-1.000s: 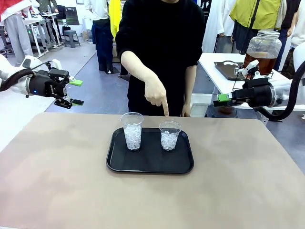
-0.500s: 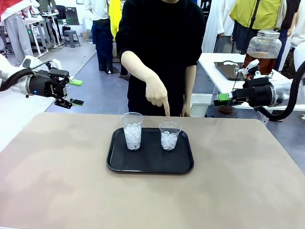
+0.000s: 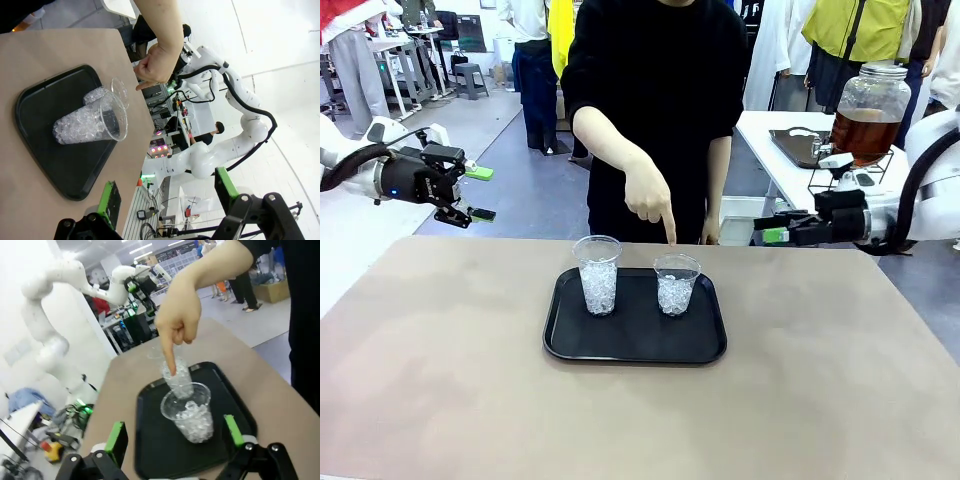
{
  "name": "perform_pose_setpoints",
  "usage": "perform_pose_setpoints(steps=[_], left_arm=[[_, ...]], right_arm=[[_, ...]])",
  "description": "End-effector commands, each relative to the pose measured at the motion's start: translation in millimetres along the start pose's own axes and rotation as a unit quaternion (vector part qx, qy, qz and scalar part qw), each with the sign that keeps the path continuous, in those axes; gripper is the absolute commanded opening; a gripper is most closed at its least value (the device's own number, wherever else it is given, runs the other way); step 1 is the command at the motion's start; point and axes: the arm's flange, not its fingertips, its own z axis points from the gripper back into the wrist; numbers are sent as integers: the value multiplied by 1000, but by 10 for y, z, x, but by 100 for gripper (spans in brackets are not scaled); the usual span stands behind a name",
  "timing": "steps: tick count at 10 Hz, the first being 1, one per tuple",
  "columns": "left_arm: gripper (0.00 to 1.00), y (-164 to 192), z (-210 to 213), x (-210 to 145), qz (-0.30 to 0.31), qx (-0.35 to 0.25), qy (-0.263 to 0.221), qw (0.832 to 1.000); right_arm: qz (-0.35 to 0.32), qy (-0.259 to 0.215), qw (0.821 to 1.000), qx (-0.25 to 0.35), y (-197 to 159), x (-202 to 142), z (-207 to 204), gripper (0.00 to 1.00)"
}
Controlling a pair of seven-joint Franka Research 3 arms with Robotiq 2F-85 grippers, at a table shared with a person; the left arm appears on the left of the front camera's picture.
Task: Pour the drink into the iced cup.
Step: Pick up the iced cup indicated by the human and present it to them.
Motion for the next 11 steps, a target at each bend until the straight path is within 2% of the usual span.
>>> perform_pose_setpoints(steps=[1,2,4,7,9,11], left_arm=[[100,-1,9,-4,-1,1,1,1000],[100,-1,9,-4,-1,1,1,1000],[100,-1,9,-4,-1,1,1,1000],[100,-1,9,-4,-1,1,1,1000],[100,-1,9,-4,-1,1,1,1000],[100,-1,9,-4,-1,1,1,1000]], right_arm=[[59,-18,997,-37,-107,-135,-185,100],[67,-13,997,-37,-150,-257,-267,100],[87,-33,995,-40,-209,-459,-391,100],[73,-8,997,28,-235,-649,-505,100],[59,-7,998,8,-236,-625,-437,100],[61,-9,998,16,-192,-705,-527,100]])
